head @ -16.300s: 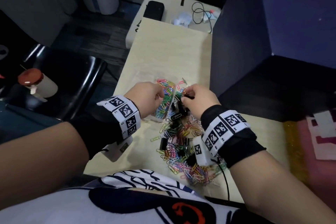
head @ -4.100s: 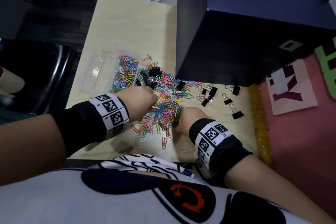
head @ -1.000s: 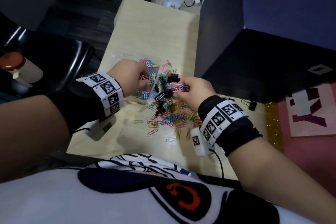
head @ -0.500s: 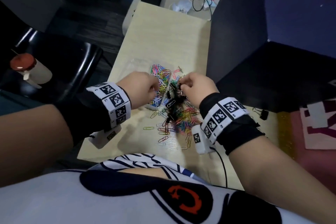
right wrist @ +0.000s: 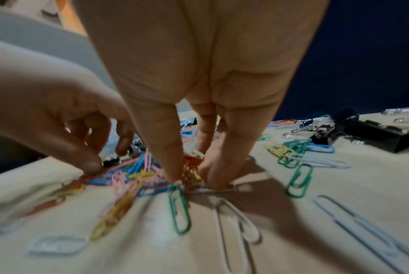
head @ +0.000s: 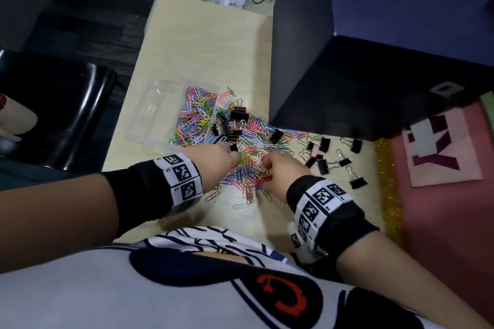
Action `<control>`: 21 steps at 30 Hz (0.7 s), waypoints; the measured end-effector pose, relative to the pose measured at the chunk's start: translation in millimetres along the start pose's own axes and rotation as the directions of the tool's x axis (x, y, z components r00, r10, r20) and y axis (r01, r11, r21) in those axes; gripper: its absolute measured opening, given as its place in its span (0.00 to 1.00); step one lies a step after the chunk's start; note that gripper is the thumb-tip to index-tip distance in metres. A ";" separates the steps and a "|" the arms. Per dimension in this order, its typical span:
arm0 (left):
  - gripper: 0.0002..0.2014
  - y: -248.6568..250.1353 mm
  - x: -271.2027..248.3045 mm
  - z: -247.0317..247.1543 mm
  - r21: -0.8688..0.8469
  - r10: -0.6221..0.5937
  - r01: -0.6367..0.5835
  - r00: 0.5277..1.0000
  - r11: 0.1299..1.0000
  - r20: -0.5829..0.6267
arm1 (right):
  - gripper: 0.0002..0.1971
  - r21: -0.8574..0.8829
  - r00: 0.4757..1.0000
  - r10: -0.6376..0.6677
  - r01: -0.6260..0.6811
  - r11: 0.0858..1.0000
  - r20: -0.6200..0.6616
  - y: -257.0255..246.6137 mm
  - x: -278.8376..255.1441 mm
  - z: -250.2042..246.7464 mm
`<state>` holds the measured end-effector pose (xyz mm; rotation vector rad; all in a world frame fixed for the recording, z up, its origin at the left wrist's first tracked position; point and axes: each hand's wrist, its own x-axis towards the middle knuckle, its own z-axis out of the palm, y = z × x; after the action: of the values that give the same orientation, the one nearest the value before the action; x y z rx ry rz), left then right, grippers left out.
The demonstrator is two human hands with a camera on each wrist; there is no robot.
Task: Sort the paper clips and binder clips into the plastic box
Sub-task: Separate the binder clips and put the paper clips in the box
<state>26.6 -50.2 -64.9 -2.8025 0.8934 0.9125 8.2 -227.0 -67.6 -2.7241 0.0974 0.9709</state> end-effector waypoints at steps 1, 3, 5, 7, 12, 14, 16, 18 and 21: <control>0.22 -0.3 1.5 1.2 -0.004 -0.001 0.001 1.000 1.000 -0.007 | 0.21 0.007 1.000 -0.029 0.029 1.000 -0.007 1.5 -0.9 -1.9; 0.22 -0.3 2.5 2.2 -0.017 -0.030 0.030 0.999 0.999 -0.032 | 0.18 0.001 0.995 -0.071 0.071 0.997 -0.065 4.1 -2.1 -5.7; 0.25 0.7 2.6 1.7 -0.056 -0.084 0.080 0.994 0.995 -0.071 | 0.18 -0.029 0.974 -0.151 0.148 0.989 -0.167 4.2 -0.4 -8.4; 0.26 2.9 3.6 1.1 -0.065 -0.116 0.111 0.989 0.992 -0.088 | 0.22 -0.059 0.948 -0.255 0.248 0.967 -0.188 2.0 1.5 -8.2; 0.17 8.9 5.3 0.9 -0.069 -0.105 0.101 0.993 0.993 -0.060 | 0.23 -0.287 0.929 -0.359 0.319 0.903 -0.095 2.1 0.6 5.0; 0.17 10.0 5.9 0.3 -0.082 -0.101 0.096 0.992 0.992 -0.070 | 0.19 -0.306 0.935 -0.333 0.284 0.909 -0.120 4.6 -0.3 5.5; 0.18 12.8 6.5 -1.6 -0.110 -0.092 0.084 0.993 0.990 -0.074 | 0.18 -0.284 0.944 -0.305 0.259 0.923 -0.128 6.9 0.4 2.1; 0.18 14.7 6.5 -4.7 -0.150 -0.092 0.079 0.992 0.986 -0.084 | 0.17 -0.226 0.941 -0.303 0.266 0.937 -0.150 7.8 1.4 -3.9; 0.19 11.8 5.1 -7.2 -0.204 -0.093 0.069 0.989 0.976 -0.111 | 0.19 -0.152 0.927 -0.348 0.327 0.933 -0.141 3.6 4.9 -8.6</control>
<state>27.3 -64.2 -60.4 -3.0689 0.7303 0.8758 16.7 -232.5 -65.0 -2.7995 -0.4061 0.6715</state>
